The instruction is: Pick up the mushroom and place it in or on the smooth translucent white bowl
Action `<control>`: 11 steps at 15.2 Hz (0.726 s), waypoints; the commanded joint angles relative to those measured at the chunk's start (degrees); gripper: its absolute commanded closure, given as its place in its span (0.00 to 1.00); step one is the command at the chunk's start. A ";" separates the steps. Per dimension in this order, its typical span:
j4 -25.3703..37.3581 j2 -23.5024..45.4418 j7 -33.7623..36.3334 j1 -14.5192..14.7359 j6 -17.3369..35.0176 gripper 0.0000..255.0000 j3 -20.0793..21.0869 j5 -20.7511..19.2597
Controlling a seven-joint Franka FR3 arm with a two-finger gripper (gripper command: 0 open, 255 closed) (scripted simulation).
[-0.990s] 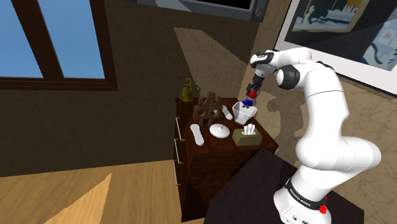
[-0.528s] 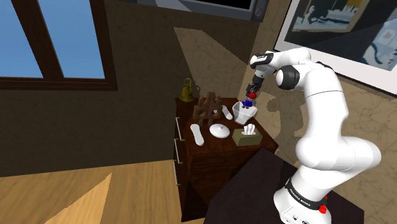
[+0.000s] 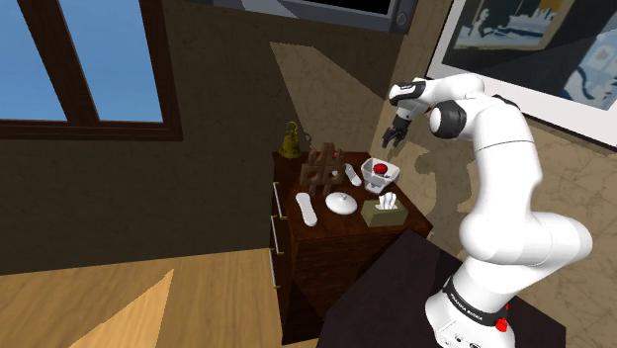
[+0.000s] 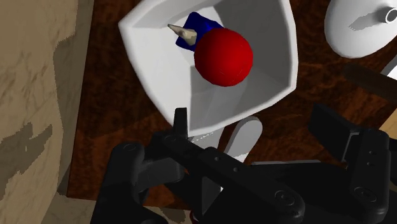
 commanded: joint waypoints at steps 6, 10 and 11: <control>4.16 -1.29 0.55 -0.84 -5.37 0.00 -0.32 -0.50; 4.17 -1.28 0.55 -0.84 -5.37 0.00 -0.32 -0.50; 4.17 -1.28 0.55 -0.84 -5.37 0.00 -0.32 -0.50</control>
